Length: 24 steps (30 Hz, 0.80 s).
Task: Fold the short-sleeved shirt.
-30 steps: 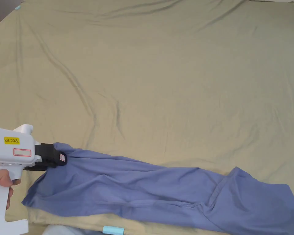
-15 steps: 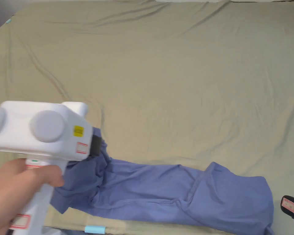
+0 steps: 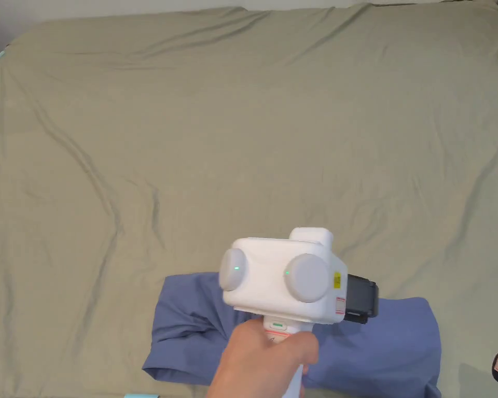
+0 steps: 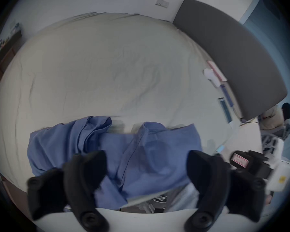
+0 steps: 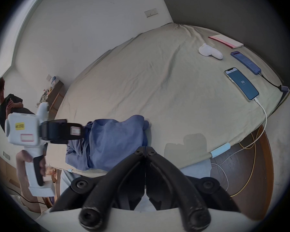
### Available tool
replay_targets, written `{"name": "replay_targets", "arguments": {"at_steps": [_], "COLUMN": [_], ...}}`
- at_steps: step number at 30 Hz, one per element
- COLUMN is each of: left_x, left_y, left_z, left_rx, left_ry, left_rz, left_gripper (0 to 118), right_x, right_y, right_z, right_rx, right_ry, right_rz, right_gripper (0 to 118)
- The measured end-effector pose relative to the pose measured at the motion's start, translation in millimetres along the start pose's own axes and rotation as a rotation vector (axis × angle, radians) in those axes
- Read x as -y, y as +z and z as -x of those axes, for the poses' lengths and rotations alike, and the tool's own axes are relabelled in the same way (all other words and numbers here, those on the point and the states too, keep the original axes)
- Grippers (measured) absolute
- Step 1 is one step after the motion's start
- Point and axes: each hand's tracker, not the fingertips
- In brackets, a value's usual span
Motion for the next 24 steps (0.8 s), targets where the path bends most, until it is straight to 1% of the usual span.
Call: {"name": "replay_targets", "arguments": {"at_steps": [1, 2, 3, 4, 5, 6, 7, 8, 10, 11, 12, 13, 15, 16, 17, 18, 19, 20, 21, 22, 23, 24], "left_x": [0.8, 4.0, 8.0, 13.2, 14.8, 16.9, 9.2, 7.9, 8.8, 19.4, 22.6, 27.1, 39.1, 51.9, 67.3, 81.9, 81.5, 87.8, 92.8, 96.3, 84.5, 78.4], "left_y": [16.5, 36.0, 53.7, 69.2, 80.2, 85.0, 76.4, 65.7, 39.1, 24.7, 5.0, -21.9, -52.0, -70.0, -92.5, -108.3, -119.8, -125.5, -128.3, -125.8, -112.1, -102.8], "left_z": [11.4, 26.1, 35.7, 52.3, 72.3, 90.6, 117.9, 134.6, 154.9, 155.5, 155.8, 150.6, 105.0, 73.0, 37.1, 7.9, -21.7, -45.4, -63.2, -77.0, -81.7, -81.8], "left_rx": [-0.016, -0.030, -0.077, -0.149, -0.241, -0.367, -0.512, -0.673, -0.922, -0.968, -0.982, -1.037, -1.022, -0.983, -1.011, -0.990, -0.893, -0.754, -0.739, -0.739, -0.647, -0.537], "left_ry": [-0.004, -0.004, -0.026, -0.013, 0.028, 0.047, 0.072, 0.057, -0.038, -0.063, -0.099, -0.166, -0.227, -0.327, -0.466, -0.564, -0.628, -0.594, -0.594, -0.636, -0.629, -0.559], "left_rz": [-0.007, -0.032, -0.054, -0.074, -0.103, -0.100, -0.104, -0.075, -0.018, 0.005, 0.034, 0.098, 0.135, 0.086, 0.114, 0.130, 0.128, 0.126, 0.119, 0.074, 0.024, 0.023], "left_gripper": [85, 42, 4, 0, 0, 0, 0, 0, 0, 0, 0, 0, 0, 0, 0, 0, 0, 0, 0, 0, 0, 0], "right_x": [-0.9, -1.9, -2.8, -3.6, -3.9, -4.4, -4.7, -3.8, -1.5, 0.1, 1.6, 4.0, 7.6, 9.5, 11.3, 12.3, 12.8, 13.4, 13.2, 12.3, 10.6, 8.8], "right_y": [-0.7, -1.4, -2.5, -4.5, -6.6, -8.8, -11.5, -13.8, -17.2, -18.1, -19.6, -20.2, -19.9, -16.4, -14.6, -13.9, -12.6, -10.5, -7.6, -3.8, 0.1, 3.6], "right_z": [-0.9, -0.9, -0.5, 0.8, 2.4, 4.0, 5.8, 9.5, 13.6, 15.3, 15.4, 15.6, 16.0, 20.7, 20.1, 18.3, 16.3, 14.0, 12.5, 11.2, 10.0, 10.1], "right_rx": [0.002, 0.000, -0.003, -0.007, -0.014, -0.021, -0.032, -0.045, -0.070, -0.079, -0.086, -0.090, -0.088, -0.084, -0.082, -0.079, -0.072, -0.061, -0.050, -0.042, -0.033, -0.030], "right_ry": [-0.004, -0.008, -0.010, -0.009, -0.008, -0.007, -0.006, -0.004, 0.000, 0.000, 0.002, 0.005, 0.008, 0.007, 0.001, -0.009, -0.021, -0.027, -0.029, -0.030, -0.035, -0.036], "right_rz": [-0.004, -0.004, -0.004, -0.003, -0.004, -0.003, 0.002, 0.007, 0.018, 0.028, 0.032, 0.033, 0.044, 0.046, 0.049, 0.055, 0.059, 0.056, 0.052, 0.048, 0.041, 0.037], "right_gripper": [0, 0, 0, 0, 0, 0, 0, 0, 0, 0, 0, 0, 0, 0, 0, 0, 0, 0, 0, 0, 0, 0]}}
